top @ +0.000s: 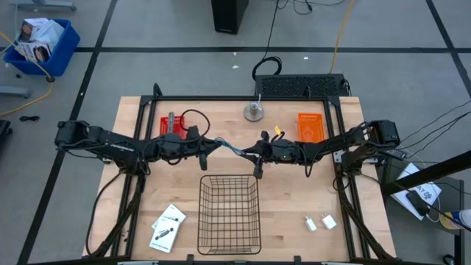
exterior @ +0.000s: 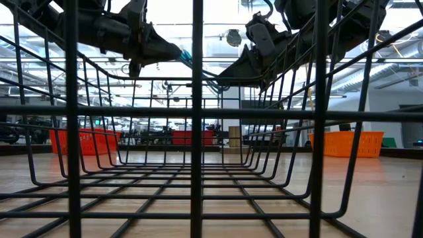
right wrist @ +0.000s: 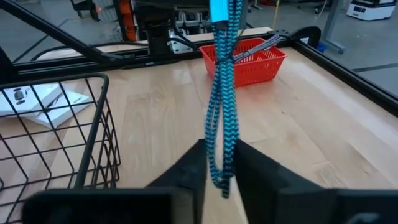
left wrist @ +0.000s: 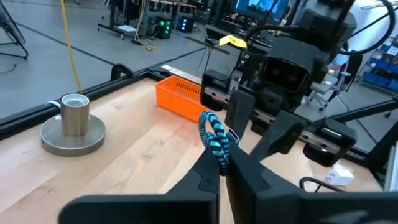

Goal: Pick and place items into bin
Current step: Put the blue and black charger cable into the red bin

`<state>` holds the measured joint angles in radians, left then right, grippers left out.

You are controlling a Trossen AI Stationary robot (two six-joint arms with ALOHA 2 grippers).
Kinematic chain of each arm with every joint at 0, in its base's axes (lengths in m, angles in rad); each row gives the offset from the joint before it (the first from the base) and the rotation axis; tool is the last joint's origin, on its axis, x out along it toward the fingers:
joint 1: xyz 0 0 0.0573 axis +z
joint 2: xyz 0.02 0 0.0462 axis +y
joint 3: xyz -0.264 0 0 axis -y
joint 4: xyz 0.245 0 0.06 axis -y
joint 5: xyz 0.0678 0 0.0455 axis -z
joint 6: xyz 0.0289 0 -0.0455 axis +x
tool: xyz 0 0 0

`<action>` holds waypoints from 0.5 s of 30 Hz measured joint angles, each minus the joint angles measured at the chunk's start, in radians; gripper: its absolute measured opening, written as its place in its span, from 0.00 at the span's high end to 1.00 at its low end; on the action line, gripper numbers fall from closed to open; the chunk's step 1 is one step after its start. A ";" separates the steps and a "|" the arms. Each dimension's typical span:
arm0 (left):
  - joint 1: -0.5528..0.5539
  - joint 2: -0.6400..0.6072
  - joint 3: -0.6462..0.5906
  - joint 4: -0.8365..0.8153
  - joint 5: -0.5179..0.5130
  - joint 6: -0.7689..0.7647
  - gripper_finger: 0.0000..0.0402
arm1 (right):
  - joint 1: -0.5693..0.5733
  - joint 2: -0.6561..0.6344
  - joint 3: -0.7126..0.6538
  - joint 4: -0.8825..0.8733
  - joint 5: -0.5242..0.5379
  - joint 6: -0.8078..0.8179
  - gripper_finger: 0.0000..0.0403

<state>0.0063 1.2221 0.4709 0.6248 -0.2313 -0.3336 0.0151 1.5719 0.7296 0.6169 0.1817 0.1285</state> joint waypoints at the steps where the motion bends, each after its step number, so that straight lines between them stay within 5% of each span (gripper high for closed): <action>1: 0.000 -0.003 0.000 -0.004 0.000 0.000 0.98 | 0.000 0.000 0.000 -0.001 0.000 -0.001 0.77; 15: 0.006 -0.318 0.000 -0.375 -0.103 -0.002 0.95 | -0.002 0.000 0.000 -0.068 0.112 0.005 0.50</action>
<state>0.0119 0.9044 0.4706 0.2502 -0.3345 -0.3357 0.0128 1.5719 0.7296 0.5492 0.2939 0.1338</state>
